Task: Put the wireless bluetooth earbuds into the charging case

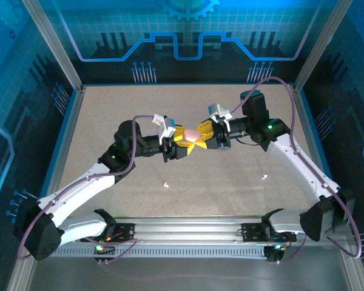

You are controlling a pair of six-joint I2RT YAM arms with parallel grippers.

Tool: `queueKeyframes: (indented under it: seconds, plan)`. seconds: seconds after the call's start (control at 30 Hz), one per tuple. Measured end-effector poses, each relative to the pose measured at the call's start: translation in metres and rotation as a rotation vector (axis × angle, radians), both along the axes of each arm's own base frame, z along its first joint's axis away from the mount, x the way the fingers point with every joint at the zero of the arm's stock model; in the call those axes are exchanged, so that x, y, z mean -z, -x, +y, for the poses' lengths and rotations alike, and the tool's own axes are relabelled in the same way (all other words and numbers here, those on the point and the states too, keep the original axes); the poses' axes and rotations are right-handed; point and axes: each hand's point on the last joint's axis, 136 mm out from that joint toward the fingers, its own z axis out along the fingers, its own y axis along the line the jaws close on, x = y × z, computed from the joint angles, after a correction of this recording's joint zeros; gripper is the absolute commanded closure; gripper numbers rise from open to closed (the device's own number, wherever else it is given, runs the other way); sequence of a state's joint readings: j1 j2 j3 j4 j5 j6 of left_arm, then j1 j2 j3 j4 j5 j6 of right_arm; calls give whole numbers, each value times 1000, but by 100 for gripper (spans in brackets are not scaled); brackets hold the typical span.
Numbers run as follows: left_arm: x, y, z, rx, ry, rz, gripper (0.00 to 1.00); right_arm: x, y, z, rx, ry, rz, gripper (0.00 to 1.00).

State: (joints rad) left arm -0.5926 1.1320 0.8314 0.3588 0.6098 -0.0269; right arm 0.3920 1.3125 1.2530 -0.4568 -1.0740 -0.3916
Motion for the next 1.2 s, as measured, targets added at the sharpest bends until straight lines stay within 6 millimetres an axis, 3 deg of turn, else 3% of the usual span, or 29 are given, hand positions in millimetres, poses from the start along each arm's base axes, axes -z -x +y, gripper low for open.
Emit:
queueKeyframes:
  seconds: [0.37, 0.7, 0.93, 1.2]
  plan:
    - [-2, 1, -1, 18, 5, 10, 59, 1, 1, 0, -7, 1, -22, 67]
    - [1, 2, -2, 31, 1, 27, 55, 2, 1, 0, 2, 14, -42, 67]
    - [2, 3, -2, 43, -6, 39, 64, 4, 2, 0, 1, 21, -39, 66]
    - [5, 3, -3, 47, -16, 43, 69, 5, 2, 0, 14, 44, -7, 54]
